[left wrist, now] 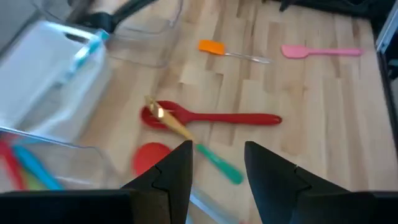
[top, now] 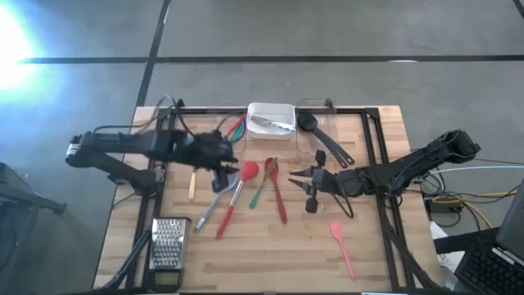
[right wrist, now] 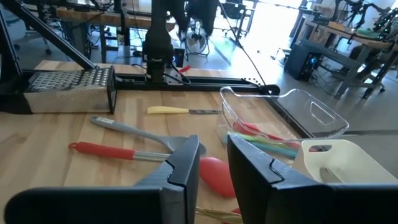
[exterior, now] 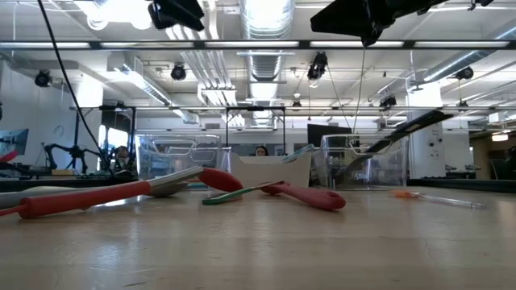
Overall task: Pick & Place Kitchen Items
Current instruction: Put the left red serving spoon into the right transparent bin
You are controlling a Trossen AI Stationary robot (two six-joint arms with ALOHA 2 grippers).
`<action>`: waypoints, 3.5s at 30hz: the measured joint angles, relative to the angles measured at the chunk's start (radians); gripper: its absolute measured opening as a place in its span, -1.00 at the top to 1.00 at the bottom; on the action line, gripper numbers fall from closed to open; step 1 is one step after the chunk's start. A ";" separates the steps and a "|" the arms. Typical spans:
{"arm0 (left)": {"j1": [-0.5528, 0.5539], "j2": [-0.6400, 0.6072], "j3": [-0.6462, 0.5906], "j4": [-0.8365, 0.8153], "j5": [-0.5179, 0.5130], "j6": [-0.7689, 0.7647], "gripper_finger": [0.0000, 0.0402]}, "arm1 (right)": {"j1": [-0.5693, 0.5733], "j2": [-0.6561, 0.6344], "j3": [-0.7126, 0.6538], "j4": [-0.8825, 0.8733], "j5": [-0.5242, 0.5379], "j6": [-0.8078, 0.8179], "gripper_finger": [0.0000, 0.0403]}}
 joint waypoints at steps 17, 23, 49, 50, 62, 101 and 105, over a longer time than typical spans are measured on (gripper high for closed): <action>-0.026 0.011 -0.547 0.488 -0.099 -0.338 0.26 | 0.000 0.000 0.000 0.027 0.000 -0.021 0.65; -0.020 0.038 -0.623 0.583 -0.147 -0.364 0.26 | -0.002 0.000 0.000 0.029 0.000 -0.024 0.65; -0.014 0.318 -0.586 0.670 -0.106 -0.435 -0.13 | -0.005 0.000 0.000 0.031 0.001 -0.024 0.66; -0.014 0.331 -0.586 0.685 -0.101 -0.437 -0.13 | -0.005 0.000 0.000 0.031 0.001 -0.024 0.65; -0.011 0.419 -0.585 0.815 -0.106 -0.447 0.10 | -0.004 0.000 0.001 0.033 0.001 -0.025 0.60; -0.039 0.004 -0.577 1.433 0.144 0.267 0.79 | -0.005 0.134 0.000 0.248 -0.061 0.010 0.58; -0.038 0.036 -0.565 1.512 0.190 0.322 0.79 | -0.005 0.193 0.001 0.393 -0.065 -0.059 0.49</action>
